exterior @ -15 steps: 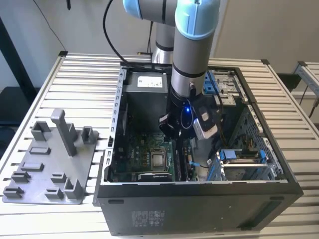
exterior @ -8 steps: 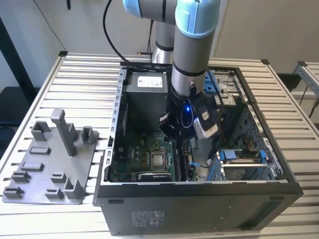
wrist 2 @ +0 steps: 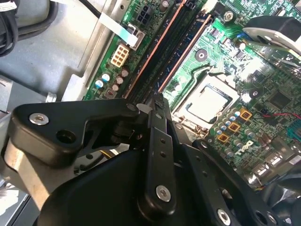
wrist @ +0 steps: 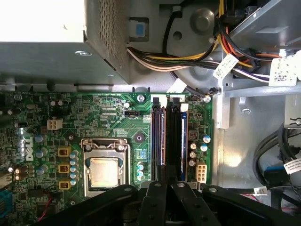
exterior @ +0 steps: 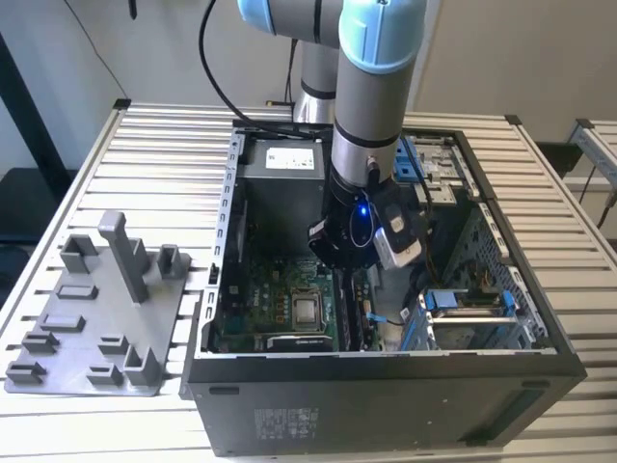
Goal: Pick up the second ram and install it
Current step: 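Press down the second ram until it locks into place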
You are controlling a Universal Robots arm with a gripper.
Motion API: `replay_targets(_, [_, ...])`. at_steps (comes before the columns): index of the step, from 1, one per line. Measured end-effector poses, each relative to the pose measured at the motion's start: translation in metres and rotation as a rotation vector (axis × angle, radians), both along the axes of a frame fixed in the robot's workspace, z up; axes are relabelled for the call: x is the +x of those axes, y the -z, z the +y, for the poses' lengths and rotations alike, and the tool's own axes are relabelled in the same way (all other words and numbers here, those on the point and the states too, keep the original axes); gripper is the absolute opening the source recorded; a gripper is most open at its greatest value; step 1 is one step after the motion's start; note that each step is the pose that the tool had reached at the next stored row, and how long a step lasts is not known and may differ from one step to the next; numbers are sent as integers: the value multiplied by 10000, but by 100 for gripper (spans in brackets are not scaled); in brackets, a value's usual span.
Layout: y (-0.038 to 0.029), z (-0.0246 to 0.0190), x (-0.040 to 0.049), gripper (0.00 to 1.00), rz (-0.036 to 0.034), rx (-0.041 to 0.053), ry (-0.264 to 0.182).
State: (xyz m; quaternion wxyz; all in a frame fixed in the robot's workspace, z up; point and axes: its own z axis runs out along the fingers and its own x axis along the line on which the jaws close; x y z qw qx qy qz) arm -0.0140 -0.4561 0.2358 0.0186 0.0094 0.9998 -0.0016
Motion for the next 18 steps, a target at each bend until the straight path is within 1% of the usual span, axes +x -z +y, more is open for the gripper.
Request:
replay_targets(12, [-1,0,0,11,0,0,-16])
replay_targets(15, [-2,0,0,11,0,0,-203])
replay_targets(18, [-2,0,-1,11,1,-2,-590])
